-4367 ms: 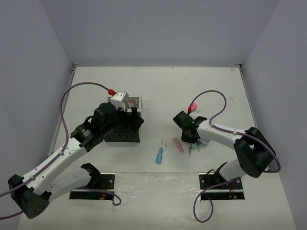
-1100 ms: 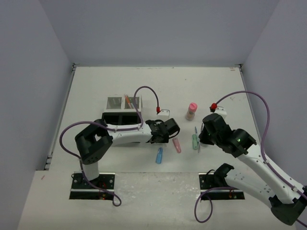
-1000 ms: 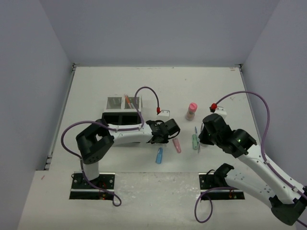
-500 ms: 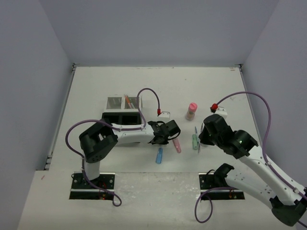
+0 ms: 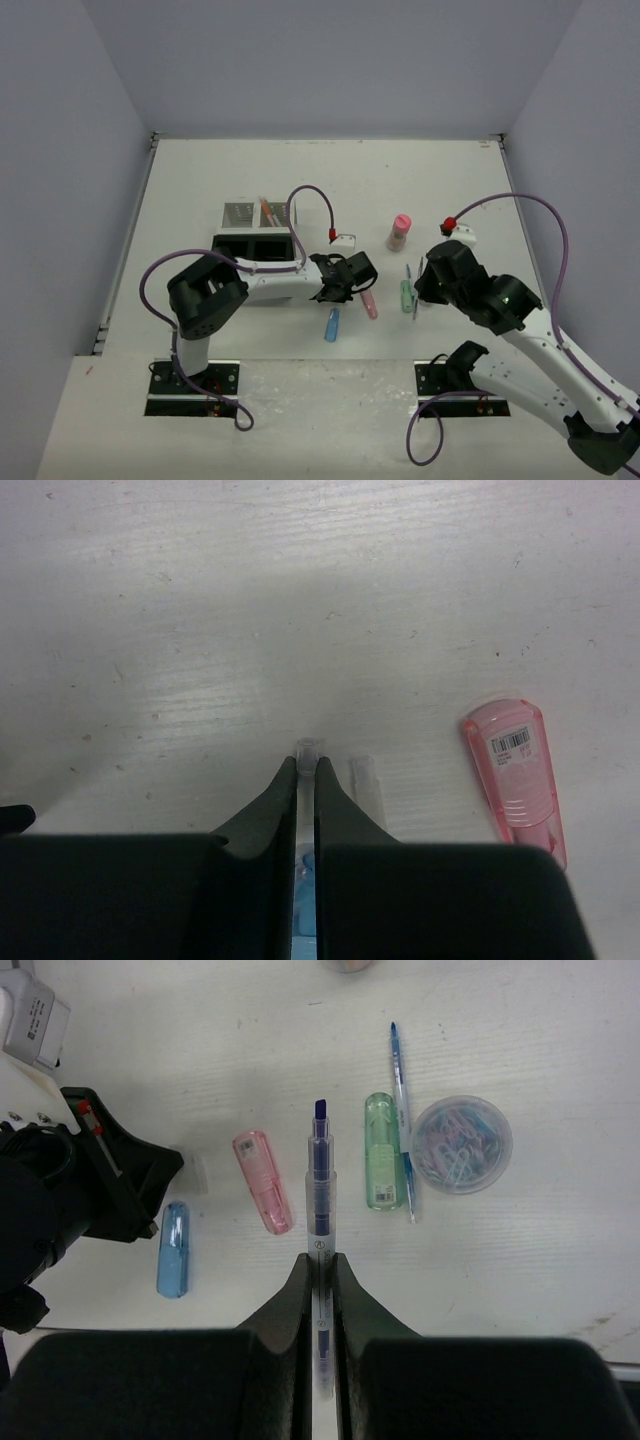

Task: Sort the stationery into containers
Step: Close the pen cap on the pen.

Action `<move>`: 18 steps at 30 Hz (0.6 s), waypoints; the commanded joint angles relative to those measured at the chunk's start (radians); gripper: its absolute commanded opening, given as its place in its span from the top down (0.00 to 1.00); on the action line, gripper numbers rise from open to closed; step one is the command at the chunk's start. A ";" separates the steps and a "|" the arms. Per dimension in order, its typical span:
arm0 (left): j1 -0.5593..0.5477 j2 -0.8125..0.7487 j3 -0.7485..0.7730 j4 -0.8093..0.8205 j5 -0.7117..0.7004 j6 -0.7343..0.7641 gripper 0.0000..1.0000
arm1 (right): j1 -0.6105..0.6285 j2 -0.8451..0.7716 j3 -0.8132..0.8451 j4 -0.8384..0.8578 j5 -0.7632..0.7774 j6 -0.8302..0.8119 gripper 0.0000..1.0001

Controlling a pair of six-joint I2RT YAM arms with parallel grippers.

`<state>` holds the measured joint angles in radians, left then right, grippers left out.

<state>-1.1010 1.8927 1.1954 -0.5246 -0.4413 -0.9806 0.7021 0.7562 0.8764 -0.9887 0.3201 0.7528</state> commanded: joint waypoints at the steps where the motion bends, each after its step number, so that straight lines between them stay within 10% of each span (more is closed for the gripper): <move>1: -0.005 0.002 -0.015 0.027 -0.008 -0.029 1.00 | 0.014 -0.037 -0.009 0.062 -0.086 -0.058 1.00; 10: -0.003 -0.461 -0.125 0.344 -0.171 0.164 1.00 | 0.020 -0.342 -0.192 0.402 -0.462 -0.103 1.00; 18: -0.003 -0.916 -0.484 1.016 0.194 0.277 1.00 | 0.042 -0.403 -0.342 0.734 -0.704 0.002 1.00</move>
<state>-1.1011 1.0573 0.8466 0.1469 -0.4260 -0.7624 0.7240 0.3597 0.5780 -0.5086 -0.2079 0.6995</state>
